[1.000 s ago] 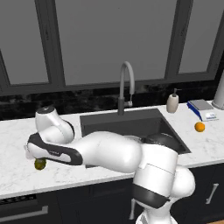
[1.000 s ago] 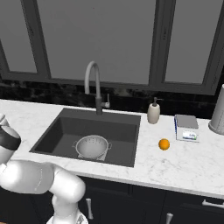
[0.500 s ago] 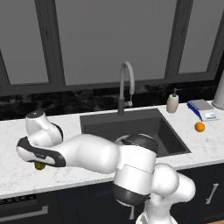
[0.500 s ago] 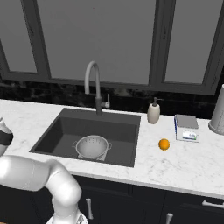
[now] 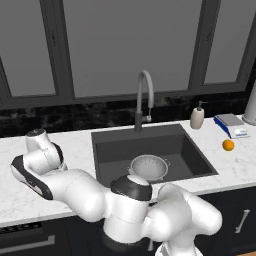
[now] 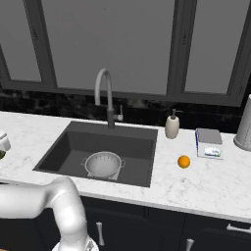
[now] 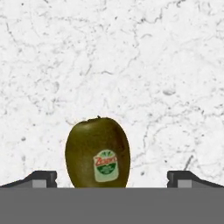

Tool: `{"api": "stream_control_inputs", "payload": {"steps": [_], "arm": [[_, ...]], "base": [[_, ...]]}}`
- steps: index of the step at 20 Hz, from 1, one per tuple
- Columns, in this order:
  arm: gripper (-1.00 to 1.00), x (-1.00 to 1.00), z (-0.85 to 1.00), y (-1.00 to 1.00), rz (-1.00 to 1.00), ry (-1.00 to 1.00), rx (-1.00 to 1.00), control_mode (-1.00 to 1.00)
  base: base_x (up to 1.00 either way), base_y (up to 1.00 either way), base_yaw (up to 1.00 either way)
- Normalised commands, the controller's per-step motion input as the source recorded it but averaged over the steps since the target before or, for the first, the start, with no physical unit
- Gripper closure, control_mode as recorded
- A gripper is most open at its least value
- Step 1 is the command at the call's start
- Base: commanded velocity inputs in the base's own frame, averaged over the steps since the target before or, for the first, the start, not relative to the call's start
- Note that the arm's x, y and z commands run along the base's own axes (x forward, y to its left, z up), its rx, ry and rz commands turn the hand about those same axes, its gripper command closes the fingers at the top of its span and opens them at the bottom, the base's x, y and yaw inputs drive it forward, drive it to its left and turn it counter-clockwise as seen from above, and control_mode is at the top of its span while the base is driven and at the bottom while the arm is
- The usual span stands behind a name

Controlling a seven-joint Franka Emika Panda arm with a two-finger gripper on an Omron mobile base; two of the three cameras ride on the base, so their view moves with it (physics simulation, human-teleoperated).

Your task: Put the colander in the sink, put the kiwi, orange in the colander, and turn on the sink faucet and pour water over the colander.

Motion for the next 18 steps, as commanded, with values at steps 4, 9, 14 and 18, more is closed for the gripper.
{"api": "stream_control_inputs", "payload": {"steps": [4,9,14,18], "arm": [[-1.0,0.03,-0.27,0.22,-0.02,0.0,-0.01,-1.0],[-1.0,0.04,-0.5,0.02,0.0,-0.03,-0.01,-1.0],[-1.0,0.18,-0.65,-0.12,0.0,-0.05,0.0,-1.0],[1.0,0.24,-0.59,0.0,0.0,-0.02,0.0,-1.0]], "base": [[0.0,0.0,0.0],[0.0,0.0,0.0],[0.0,0.0,0.0],[0.0,0.0,0.0]]}}
